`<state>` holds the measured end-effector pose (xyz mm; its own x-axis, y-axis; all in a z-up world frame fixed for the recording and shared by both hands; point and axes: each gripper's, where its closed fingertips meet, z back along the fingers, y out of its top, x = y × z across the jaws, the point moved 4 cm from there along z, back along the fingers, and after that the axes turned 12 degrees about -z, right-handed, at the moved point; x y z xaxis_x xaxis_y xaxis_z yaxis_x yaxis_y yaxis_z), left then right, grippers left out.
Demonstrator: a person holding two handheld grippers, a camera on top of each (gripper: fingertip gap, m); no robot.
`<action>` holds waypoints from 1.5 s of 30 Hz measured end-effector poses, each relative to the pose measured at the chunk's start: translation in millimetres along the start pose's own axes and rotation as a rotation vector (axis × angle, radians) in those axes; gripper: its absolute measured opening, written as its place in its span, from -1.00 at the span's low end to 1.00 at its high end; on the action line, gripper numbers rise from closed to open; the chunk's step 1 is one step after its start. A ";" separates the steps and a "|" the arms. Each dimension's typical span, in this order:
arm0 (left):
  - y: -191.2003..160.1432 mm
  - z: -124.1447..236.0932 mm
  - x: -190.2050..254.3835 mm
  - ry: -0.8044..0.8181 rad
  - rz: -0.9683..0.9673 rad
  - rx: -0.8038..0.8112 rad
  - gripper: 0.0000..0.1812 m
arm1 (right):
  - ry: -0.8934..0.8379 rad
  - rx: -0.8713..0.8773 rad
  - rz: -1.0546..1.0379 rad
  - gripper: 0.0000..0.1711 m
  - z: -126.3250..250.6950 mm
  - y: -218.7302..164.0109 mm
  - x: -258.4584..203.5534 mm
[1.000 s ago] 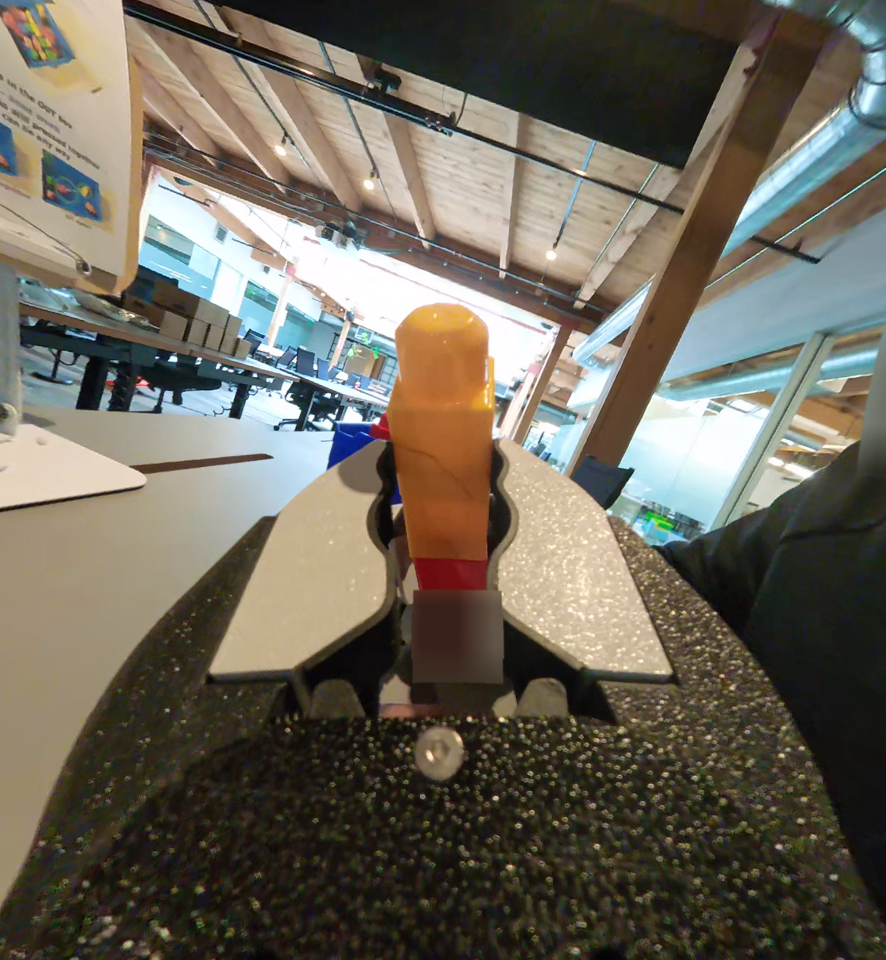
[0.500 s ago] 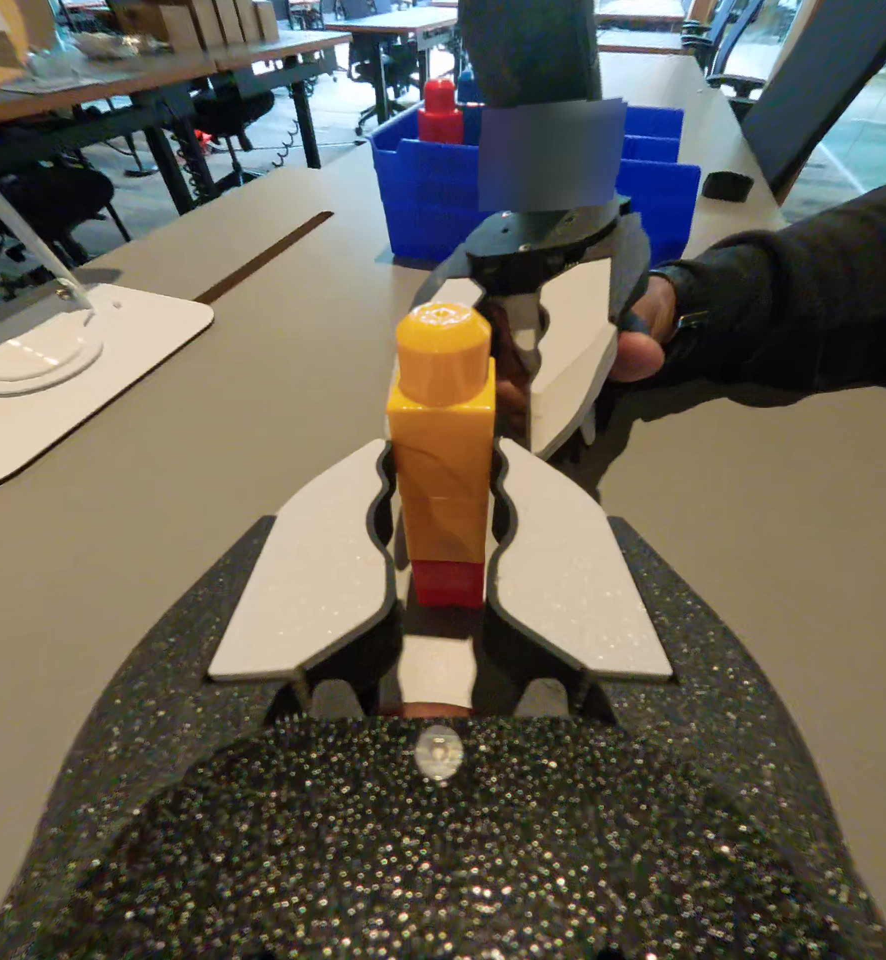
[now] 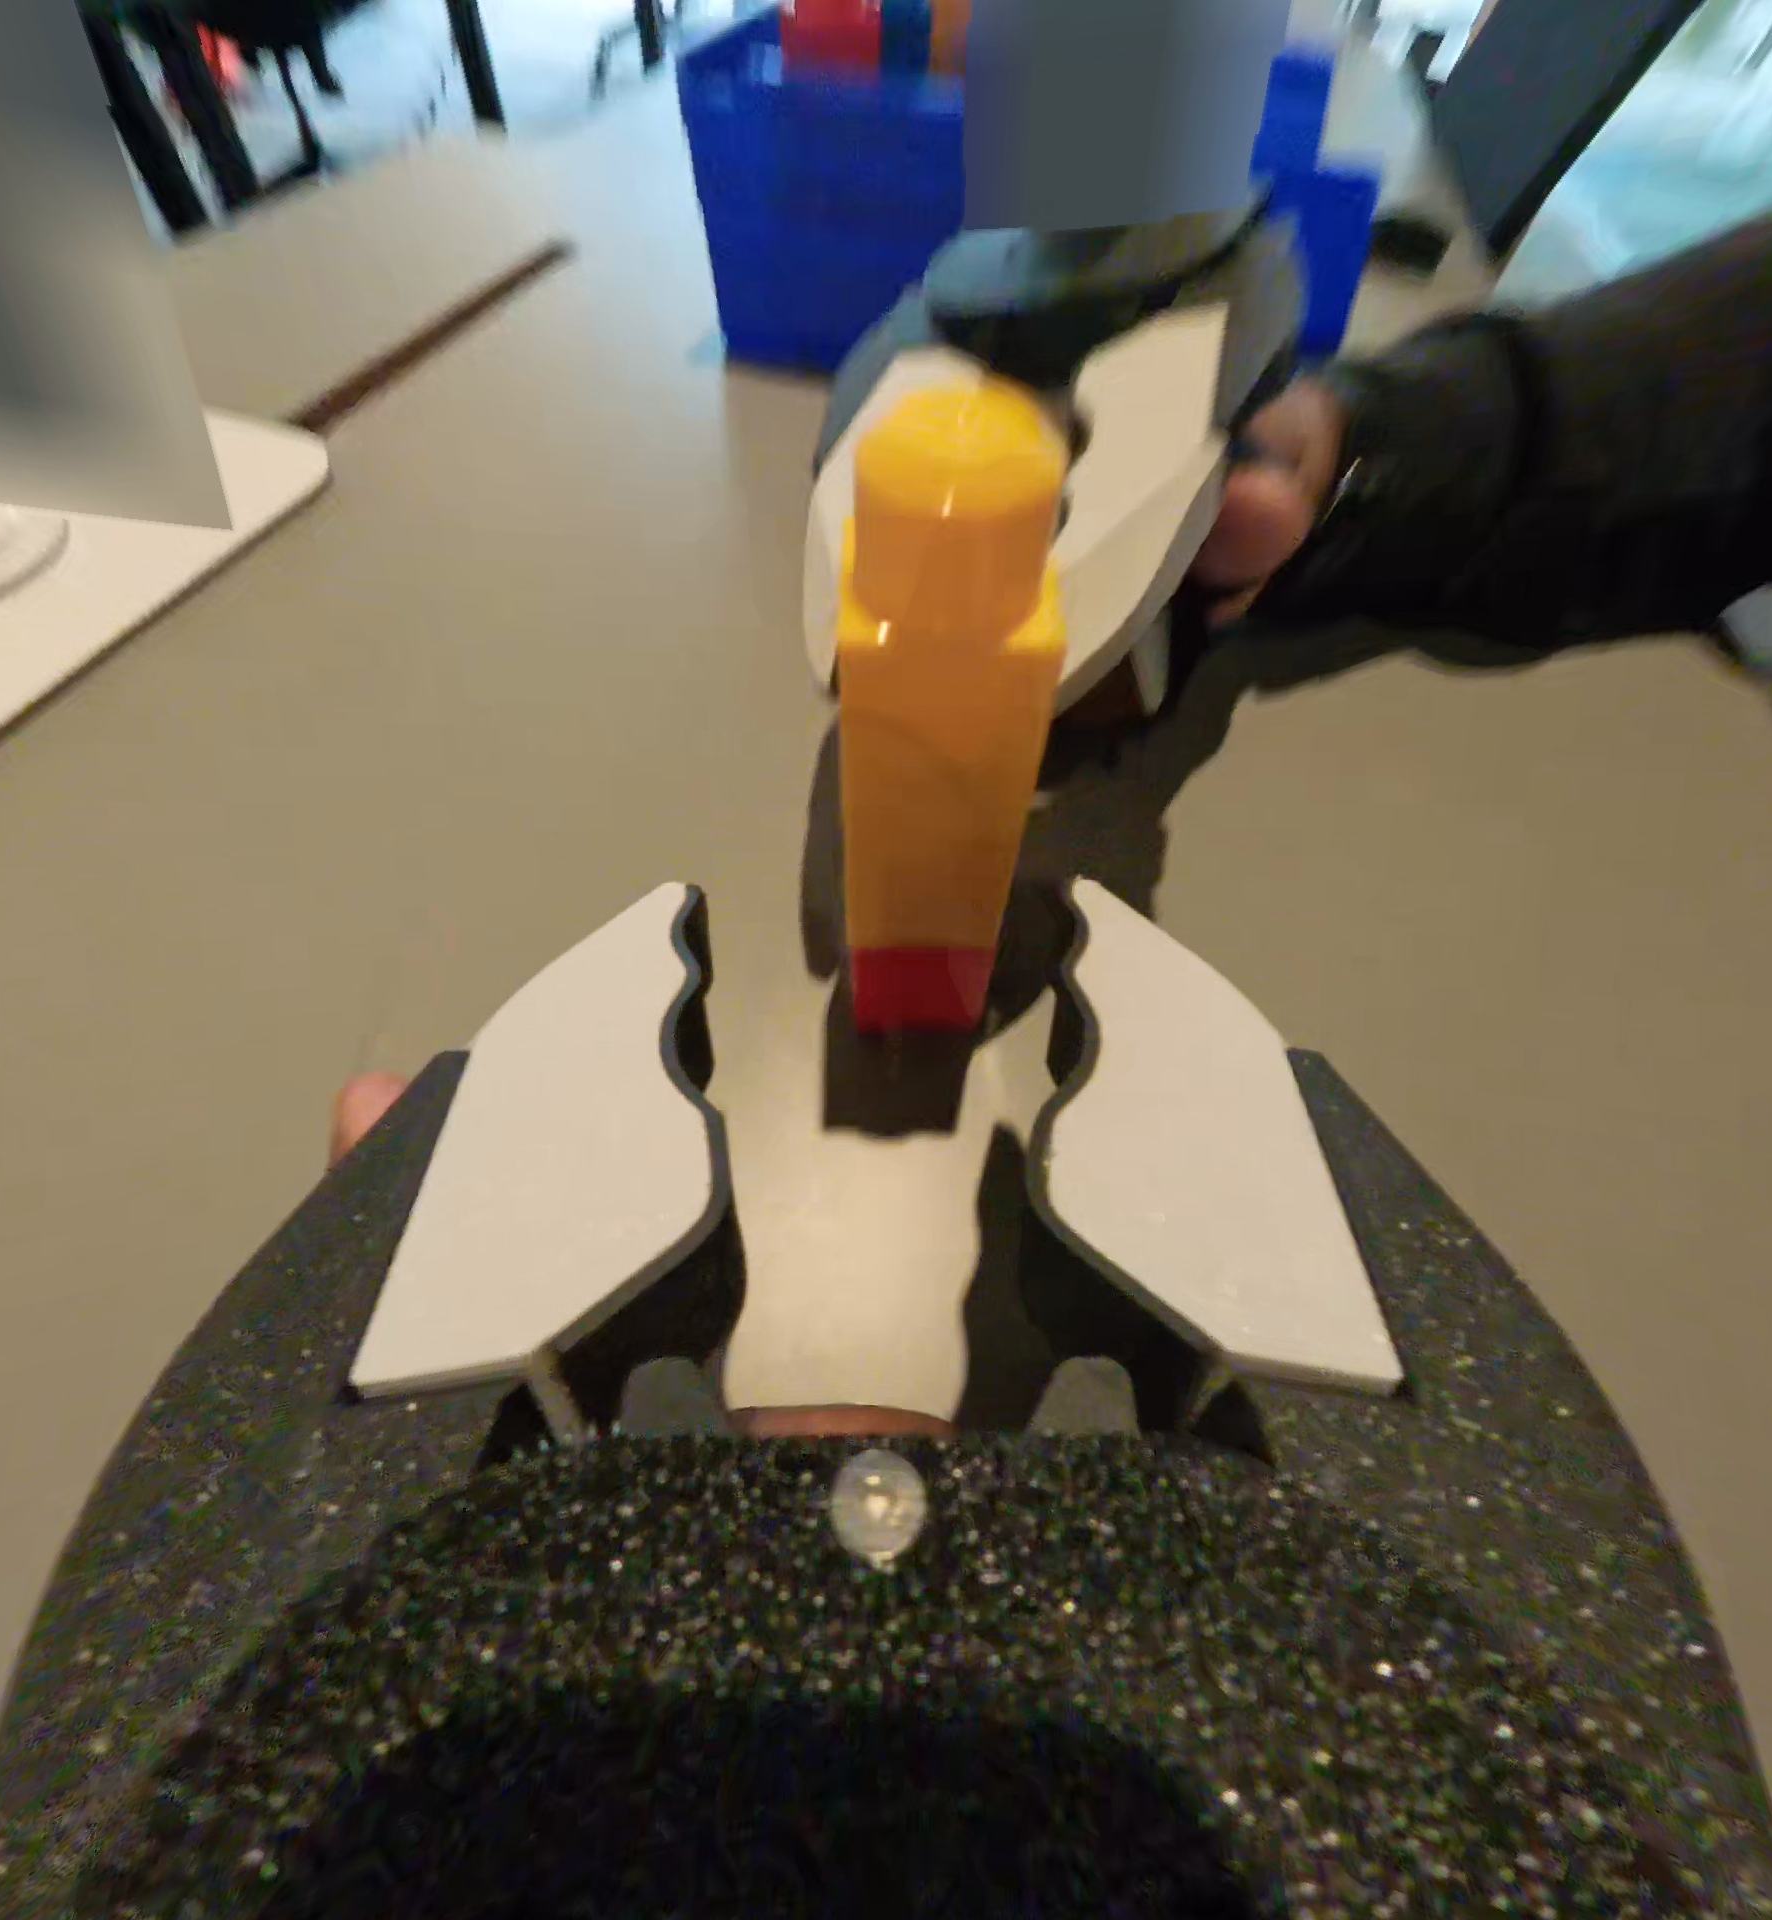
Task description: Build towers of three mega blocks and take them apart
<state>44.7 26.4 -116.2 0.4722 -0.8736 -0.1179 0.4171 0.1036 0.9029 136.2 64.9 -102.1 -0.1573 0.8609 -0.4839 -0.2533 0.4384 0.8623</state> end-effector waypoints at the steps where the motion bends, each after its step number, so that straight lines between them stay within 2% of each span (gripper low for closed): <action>1: -8.3 -4.1 0.5 0.003 -0.002 -0.060 -0.31 | 0.001 -0.003 -0.001 -0.56 -0.3 -0.3 0.0; 4: -25.9 -20.8 6.4 -0.014 0.021 -0.207 -0.36 | 0.002 -0.007 0.003 -0.56 -0.8 -1.0 -0.4; 8: -35.0 -32.7 9.6 0.029 -0.022 -0.327 -0.45 | 0.000 -0.015 0.008 -0.56 -1.8 -2.3 -0.7; 16: -33.4 -39.2 11.6 0.079 -0.085 -0.352 -0.61 | -0.004 -0.015 -0.002 -0.52 -1.8 -2.2 0.8; 27: -34.5 -38.3 12.4 0.041 -0.051 -0.340 -0.62 | -0.021 -0.076 0.110 -0.49 4.4 -2.5 10.6; 38: -35.4 -37.6 12.2 0.029 -0.020 -0.338 -0.63 | -0.035 -0.243 0.286 -0.40 -2.4 -18.4 9.4; 43: -34.7 -38.7 13.4 0.028 -0.039 -0.341 -0.62 | -0.046 -0.267 0.336 -0.43 -14.1 -19.3 9.7; 45: -34.4 -39.1 14.0 0.026 -0.044 -0.342 -0.62 | -0.040 -0.275 0.354 -0.52 -18.0 -19.2 10.0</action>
<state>67.4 29.2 -165.1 0.4653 -0.8690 -0.1683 0.6717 0.2229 0.7064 122.3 60.4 -126.3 -0.2440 0.9572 -0.1557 -0.4354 0.0353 0.8995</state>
